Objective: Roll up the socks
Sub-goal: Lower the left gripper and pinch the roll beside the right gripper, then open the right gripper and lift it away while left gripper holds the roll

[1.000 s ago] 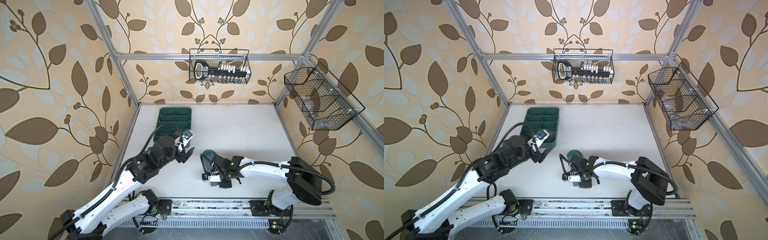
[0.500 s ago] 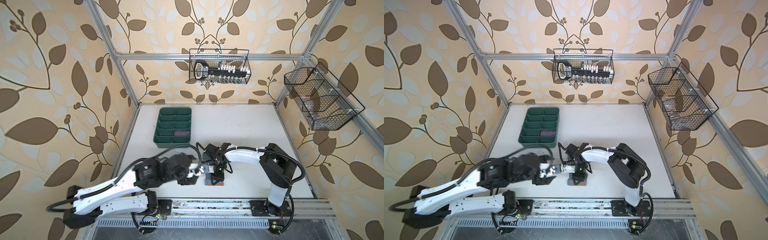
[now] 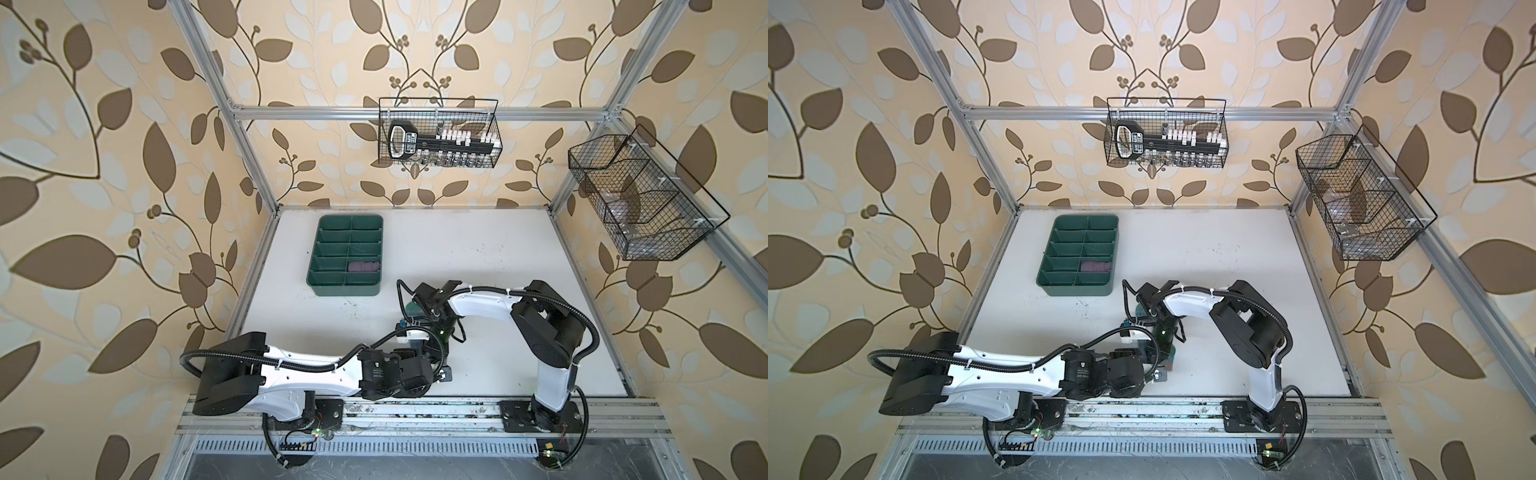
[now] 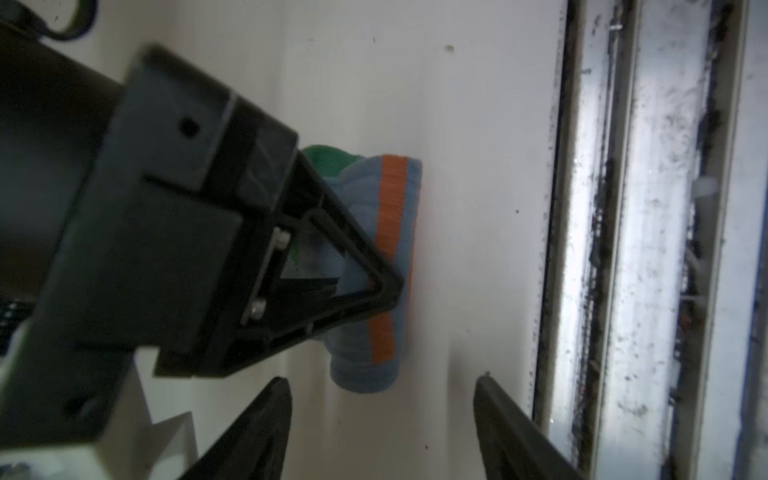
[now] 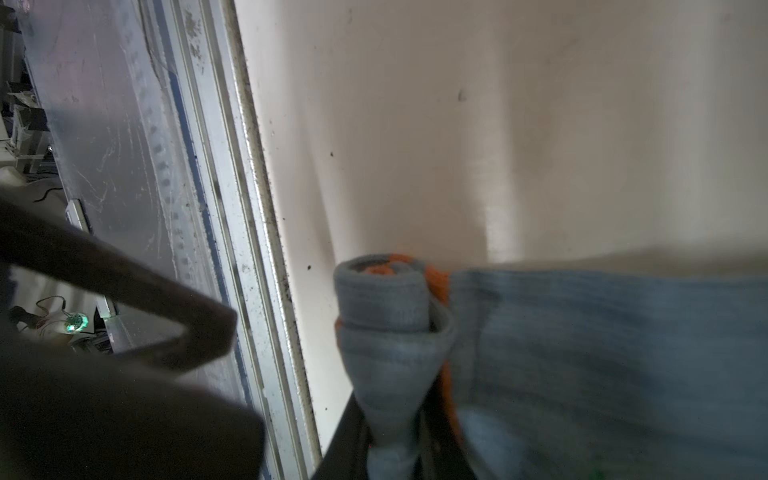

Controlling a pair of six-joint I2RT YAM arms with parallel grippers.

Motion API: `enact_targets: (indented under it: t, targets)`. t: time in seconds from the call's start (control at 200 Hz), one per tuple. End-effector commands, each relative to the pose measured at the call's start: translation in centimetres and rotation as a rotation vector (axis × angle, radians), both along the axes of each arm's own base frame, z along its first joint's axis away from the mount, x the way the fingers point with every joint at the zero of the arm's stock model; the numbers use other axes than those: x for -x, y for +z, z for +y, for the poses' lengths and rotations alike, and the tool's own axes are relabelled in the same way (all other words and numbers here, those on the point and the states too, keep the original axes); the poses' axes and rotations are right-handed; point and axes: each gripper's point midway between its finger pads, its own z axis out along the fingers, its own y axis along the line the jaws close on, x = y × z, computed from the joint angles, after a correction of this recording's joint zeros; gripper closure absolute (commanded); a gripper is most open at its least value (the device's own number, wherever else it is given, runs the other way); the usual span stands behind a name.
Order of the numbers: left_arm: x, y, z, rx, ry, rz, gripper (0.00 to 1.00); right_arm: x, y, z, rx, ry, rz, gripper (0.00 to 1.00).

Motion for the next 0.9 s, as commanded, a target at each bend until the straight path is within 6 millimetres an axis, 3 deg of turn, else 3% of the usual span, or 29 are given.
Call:
enact_targets:
  t: [0.0,0.33,0.535,0.61,0.675,0.76,0.9]
  targets:
    - [-0.3,0.1,-1.9,0.097,0.044,0.009,0.31,-1.7,-2.9,-0.6,0.039,0.034,-0.092,0.83]
    - [-1.1,-4.4,-1.3,0.025,0.122,0.046,0.56,-1.8,-1.7,-0.3,-0.004,0.025,-0.112,0.82]
    - [-1.4,-5.5,-0.8,-0.005,0.145,0.068,0.91,-2.1,-0.4,-0.1,-0.049,0.006,-0.124,0.80]
    - [-0.9,-5.5,-0.9,-0.009,0.127,0.103,1.00,-3.2,1.2,0.1,-0.115,-0.026,-0.165,0.74]
    - [-0.5,-5.6,-0.9,-0.014,0.122,0.123,1.00,-4.6,3.1,0.0,-0.181,-0.095,-0.197,0.57]
    - [-0.1,-5.8,-0.9,-0.009,0.116,0.148,1.00,-6.1,6.4,-0.7,-0.288,-0.165,-0.252,0.46]
    - [0.1,-6.0,-1.0,-0.015,0.108,0.179,1.00,-9.8,12.2,-3.8,-0.389,-0.333,-0.482,0.42]
